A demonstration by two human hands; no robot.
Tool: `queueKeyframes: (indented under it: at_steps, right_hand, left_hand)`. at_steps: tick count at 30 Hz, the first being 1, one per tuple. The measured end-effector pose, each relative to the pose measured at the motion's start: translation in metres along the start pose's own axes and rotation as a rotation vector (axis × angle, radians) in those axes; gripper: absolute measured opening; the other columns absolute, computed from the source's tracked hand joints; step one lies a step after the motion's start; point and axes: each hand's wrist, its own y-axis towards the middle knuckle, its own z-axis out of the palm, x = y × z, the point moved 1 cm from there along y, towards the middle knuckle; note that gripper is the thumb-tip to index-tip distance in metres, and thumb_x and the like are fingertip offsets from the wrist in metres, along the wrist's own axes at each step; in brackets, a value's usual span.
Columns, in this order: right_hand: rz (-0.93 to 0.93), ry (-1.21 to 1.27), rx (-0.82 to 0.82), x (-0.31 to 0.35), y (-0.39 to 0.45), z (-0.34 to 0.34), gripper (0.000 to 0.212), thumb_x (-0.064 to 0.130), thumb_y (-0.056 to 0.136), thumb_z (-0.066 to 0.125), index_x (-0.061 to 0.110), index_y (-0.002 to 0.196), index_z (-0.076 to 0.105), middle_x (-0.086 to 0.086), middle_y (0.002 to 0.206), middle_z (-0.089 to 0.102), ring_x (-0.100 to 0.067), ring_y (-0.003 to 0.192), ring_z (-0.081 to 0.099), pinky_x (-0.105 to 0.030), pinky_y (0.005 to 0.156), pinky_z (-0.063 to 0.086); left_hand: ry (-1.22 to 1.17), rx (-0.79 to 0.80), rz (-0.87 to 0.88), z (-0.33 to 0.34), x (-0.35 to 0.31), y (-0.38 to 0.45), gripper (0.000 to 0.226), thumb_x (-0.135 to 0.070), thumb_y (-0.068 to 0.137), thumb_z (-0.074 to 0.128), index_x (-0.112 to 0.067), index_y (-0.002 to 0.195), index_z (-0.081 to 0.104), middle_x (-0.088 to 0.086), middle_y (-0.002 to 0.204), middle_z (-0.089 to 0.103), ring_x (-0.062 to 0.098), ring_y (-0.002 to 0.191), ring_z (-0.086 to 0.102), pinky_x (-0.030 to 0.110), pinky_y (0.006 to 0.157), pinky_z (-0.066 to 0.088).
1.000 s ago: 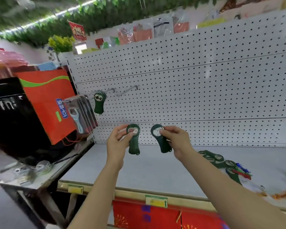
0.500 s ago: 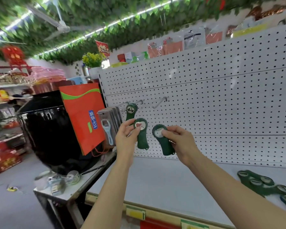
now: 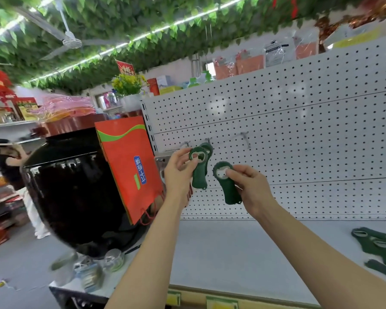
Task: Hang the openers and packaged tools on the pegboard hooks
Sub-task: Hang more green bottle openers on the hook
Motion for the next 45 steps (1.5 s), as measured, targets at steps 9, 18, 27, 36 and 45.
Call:
queueKeyframes:
  at_steps: [9,18,27,36,45]
  right_hand:
    - [-0.028,-0.01,0.013,0.007,0.004,0.007,0.014,0.003,0.079,0.074,0.012,0.085,0.064,0.0,0.075,0.07,-0.017,0.073,0.065,-0.03,0.069,0.05]
    - [0.003,0.048,-0.017,0.003,0.01,0.019,0.016,0.004,0.08,0.073,0.008,0.093,0.065,-0.009,0.093,0.071,-0.021,0.081,0.065,-0.031,0.07,0.051]
    - [0.039,0.078,-0.051,-0.015,0.021,0.042,0.032,0.004,0.079,0.076,0.0,0.109,0.065,-0.014,0.105,0.072,-0.023,0.087,0.068,-0.03,0.069,0.054]
    - [0.064,0.167,-0.087,-0.023,0.033,0.059,0.02,0.003,0.08,0.074,0.004,0.098,0.066,-0.016,0.101,0.072,-0.028,0.093,0.067,-0.035,0.074,0.057]
    - [0.054,0.254,-0.106,-0.028,0.058,0.068,0.023,0.001,0.079,0.075,0.005,0.099,0.064,-0.019,0.107,0.069,-0.028,0.094,0.067,-0.042,0.09,0.056]
  left_hand:
    - [-0.019,-0.014,-0.029,0.009,0.013,0.025,0.037,-0.007,0.087,0.074,-0.044,0.097,0.073,0.002,0.12,0.071,0.026,0.109,0.068,0.051,0.089,0.059]
    - [0.141,0.003,-0.031,0.019,0.025,0.035,0.038,0.001,0.089,0.069,-0.035,0.1,0.066,-0.026,0.096,0.068,0.014,0.096,0.067,0.032,0.084,0.057]
    - [0.351,0.065,0.076,0.018,0.029,0.055,0.04,0.01,0.089,0.057,-0.013,0.12,0.066,-0.002,0.103,0.068,0.008,0.088,0.063,0.013,0.074,0.049]
    - [0.433,0.228,0.089,-0.015,0.02,0.059,0.046,-0.003,0.09,0.069,-0.024,0.131,0.064,-0.011,0.132,0.061,0.008,0.112,0.062,0.014,0.085,0.048]
    - [0.457,0.191,0.341,-0.032,-0.004,0.03,0.037,-0.007,0.097,0.058,-0.031,0.121,0.07,-0.015,0.121,0.065,-0.004,0.101,0.062,0.013,0.088,0.048]
